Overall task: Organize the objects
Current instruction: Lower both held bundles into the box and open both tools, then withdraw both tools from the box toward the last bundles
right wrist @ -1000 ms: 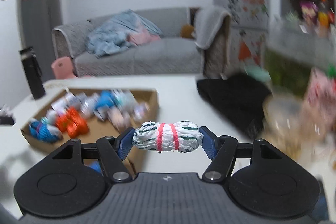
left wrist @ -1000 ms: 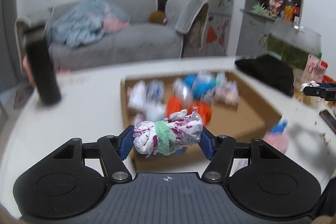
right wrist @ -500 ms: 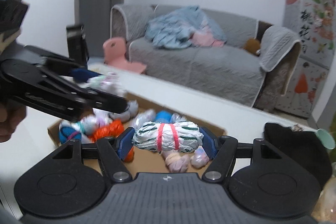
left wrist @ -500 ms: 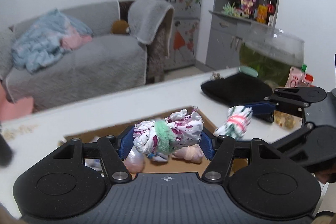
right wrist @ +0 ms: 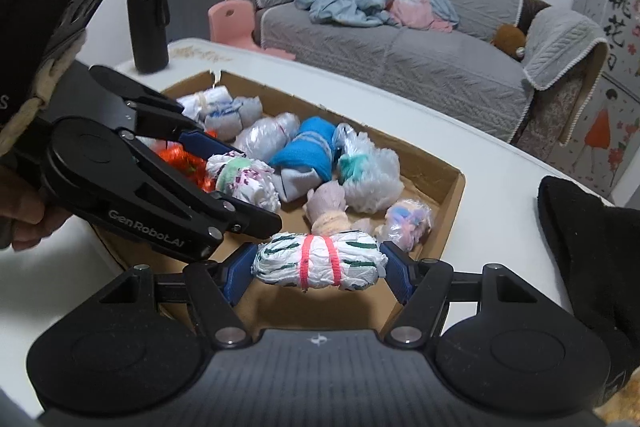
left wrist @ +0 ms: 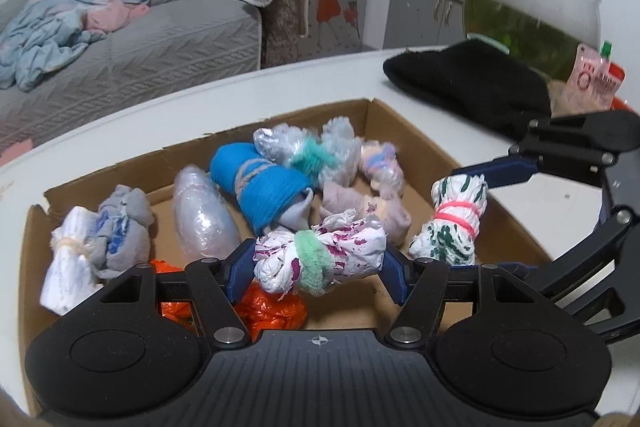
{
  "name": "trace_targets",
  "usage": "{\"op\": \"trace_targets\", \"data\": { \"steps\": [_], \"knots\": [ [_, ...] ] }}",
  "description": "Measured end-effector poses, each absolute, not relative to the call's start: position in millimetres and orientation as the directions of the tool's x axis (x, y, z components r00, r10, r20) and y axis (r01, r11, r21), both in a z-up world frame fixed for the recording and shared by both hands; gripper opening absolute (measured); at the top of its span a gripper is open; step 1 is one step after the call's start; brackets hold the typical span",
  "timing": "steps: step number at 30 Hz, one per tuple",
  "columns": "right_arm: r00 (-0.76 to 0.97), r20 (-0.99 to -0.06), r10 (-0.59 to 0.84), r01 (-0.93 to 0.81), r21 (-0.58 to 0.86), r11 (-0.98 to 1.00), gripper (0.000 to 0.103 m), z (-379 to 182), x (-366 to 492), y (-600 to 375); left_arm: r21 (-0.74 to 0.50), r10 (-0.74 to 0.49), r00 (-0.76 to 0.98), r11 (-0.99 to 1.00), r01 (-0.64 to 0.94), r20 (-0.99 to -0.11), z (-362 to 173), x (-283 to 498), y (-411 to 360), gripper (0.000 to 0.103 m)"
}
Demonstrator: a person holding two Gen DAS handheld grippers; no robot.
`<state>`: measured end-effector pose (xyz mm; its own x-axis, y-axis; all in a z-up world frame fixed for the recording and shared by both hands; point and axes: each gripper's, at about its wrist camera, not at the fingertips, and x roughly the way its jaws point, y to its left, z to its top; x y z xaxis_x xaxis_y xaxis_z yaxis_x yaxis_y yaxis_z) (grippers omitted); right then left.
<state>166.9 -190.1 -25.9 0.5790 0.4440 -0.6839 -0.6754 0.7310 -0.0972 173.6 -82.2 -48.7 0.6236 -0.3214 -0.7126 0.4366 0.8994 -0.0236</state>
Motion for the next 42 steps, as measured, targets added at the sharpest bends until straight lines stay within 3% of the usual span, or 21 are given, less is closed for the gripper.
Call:
{"op": "trace_targets", "data": {
  "steps": [16,25,28,32,42],
  "knots": [
    [0.535,-0.769,0.35,-0.758,-0.253,0.602,0.064,-44.6,198.7,-176.9,0.075,-0.227,0.615,0.902,0.425,-0.756,-70.7,191.1,-106.3,0.071],
    [0.541,-0.771,0.337,-0.758,-0.272,0.593,0.066,-41.8,200.9,-178.9,0.073,-0.196,0.616,0.921,0.383,-0.763,-67.3,189.9,-102.8,0.082],
    [0.544,-0.771,0.331,-0.758,-0.282,0.589,0.067,-40.5,201.6,-177.7,0.059,-0.2,0.617,0.926,0.373,-0.761,-64.7,190.6,-100.7,0.083],
    [0.565,-0.754,0.335,-0.753,-0.305,0.582,0.078,-34.7,199.6,-178.6,0.048,-0.211,0.624,0.927,0.372,-0.753,-57.4,187.5,-97.1,0.084],
    [0.554,-0.755,0.35,-0.75,-0.271,0.603,0.078,-24.3,194.7,-175.2,0.003,-0.215,0.634,0.946,0.324,-0.743,-43.1,176.7,-88.2,0.086]
  ]
}}
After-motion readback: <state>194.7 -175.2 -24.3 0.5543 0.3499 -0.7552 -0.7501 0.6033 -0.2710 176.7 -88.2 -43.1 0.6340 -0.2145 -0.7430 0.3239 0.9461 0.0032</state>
